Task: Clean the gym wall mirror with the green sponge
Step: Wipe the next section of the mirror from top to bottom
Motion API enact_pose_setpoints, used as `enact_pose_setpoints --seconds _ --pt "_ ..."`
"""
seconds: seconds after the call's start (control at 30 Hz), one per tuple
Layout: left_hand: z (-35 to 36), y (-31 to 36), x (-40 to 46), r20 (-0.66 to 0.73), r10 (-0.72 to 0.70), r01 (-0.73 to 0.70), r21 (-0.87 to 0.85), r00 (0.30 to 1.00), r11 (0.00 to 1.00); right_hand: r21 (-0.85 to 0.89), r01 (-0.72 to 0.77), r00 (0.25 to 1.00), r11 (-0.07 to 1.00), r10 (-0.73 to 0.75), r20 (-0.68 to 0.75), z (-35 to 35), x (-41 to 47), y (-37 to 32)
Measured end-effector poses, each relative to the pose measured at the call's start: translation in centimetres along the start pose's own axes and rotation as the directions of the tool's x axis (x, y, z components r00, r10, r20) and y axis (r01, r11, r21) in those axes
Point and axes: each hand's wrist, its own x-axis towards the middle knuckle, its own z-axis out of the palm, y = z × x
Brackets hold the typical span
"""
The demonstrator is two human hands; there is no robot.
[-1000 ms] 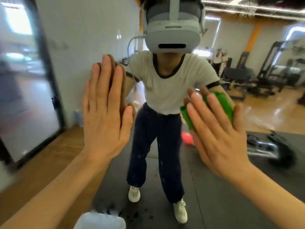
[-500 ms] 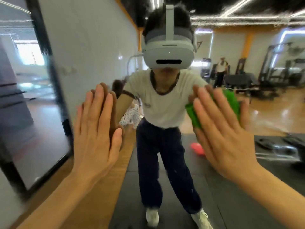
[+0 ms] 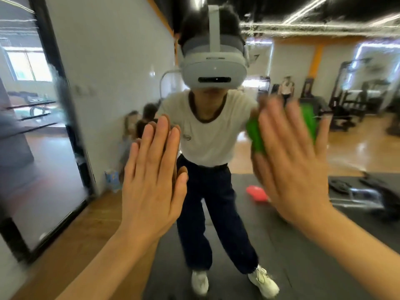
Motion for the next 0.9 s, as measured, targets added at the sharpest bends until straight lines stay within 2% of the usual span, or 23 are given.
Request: enact_pose_setpoints --seconds 0.07,0.13,0.23,0.3,0.37,0.4,0.47,0.53,0.57,0.6,0.67,0.73,0.8,0.83,0.9 --pt "-0.1 0.0 0.2 0.001 -0.006 0.006 0.006 1.0 1.0 0.068 -0.181 0.974 0.981 0.188 -0.126 0.4 3.9 -0.5" --pt "-0.2 0.2 0.2 0.004 -0.007 0.007 -0.013 1.0 1.0 0.059 -0.191 0.972 0.98 0.197 -0.127 0.9 2.9 -2.6" --pt "-0.8 -0.4 -0.1 0.009 0.008 -0.007 -0.098 1.0 0.995 0.033 0.056 0.995 0.998 -0.059 0.083 2.2 -5.7 -5.8" --pt "-1.5 -1.3 -0.5 -0.013 -0.016 0.014 -0.113 1.0 0.994 0.068 0.193 0.97 0.979 -0.201 0.14 2.0 -9.2 -5.6" --pt "-2.1 -2.5 -0.6 -0.036 -0.064 0.06 -0.106 0.997 0.993 0.04 0.253 0.956 0.967 -0.256 0.145 1.3 -6.9 -4.7" --pt "-2.2 -2.9 -0.5 -0.042 -0.09 0.085 -0.105 0.995 0.991 0.021 0.224 0.97 0.974 -0.225 0.096 1.0 -4.1 -4.4" --pt "-2.2 -3.3 -0.5 -0.045 -0.134 0.128 -0.106 0.99 0.986 0.031 0.033 0.999 0.999 -0.032 -0.034 0.9 2.8 -3.9" --pt "-1.8 -3.3 -0.7 -0.047 -0.138 0.133 -0.102 0.989 0.986 0.093 -0.12 0.982 0.988 0.131 -0.133 1.5 7.5 -4.8" --pt "-1.6 -3.4 -0.9 -0.045 -0.129 0.124 -0.098 0.991 0.987 0.093 -0.132 0.979 0.987 0.145 -0.146 1.7 7.8 -5.6" --pt "-1.5 -3.5 -1.1 -0.041 -0.115 0.11 -0.093 0.993 0.989 0.066 -0.09 0.987 0.994 0.098 -0.125 1.9 6.4 -6.4" --pt "-1.4 -3.8 -1.3 -0.036 -0.085 0.082 -0.079 0.996 0.993 -0.005 0.089 0.996 0.996 -0.089 0.025 2.5 0.1 -8.2" --pt "-1.4 -4.1 -1.2 -0.03 -0.063 0.061 -0.056 0.998 0.997 -0.064 0.302 0.944 0.951 -0.289 0.16 2.8 -5.8 -8.7" --pt "-1.4 -4.1 -1.3 -0.034 -0.059 0.058 -0.035 0.998 0.998 -0.046 0.42 0.893 0.906 -0.404 0.196 2.8 -6.3 -7.7" --pt "-1.4 -4.1 -1.3 -0.037 -0.061 0.06 -0.033 0.997 0.998 -0.042 0.441 0.886 0.897 -0.427 0.177 2.6 -4.8 -7.2" --pt "-1.2 -4.1 -1.3 -0.042 -0.065 0.064 -0.032 0.997 0.997 -0.031 0.297 0.954 0.954 -0.295 0.056 1.9 1.0 -6.3"
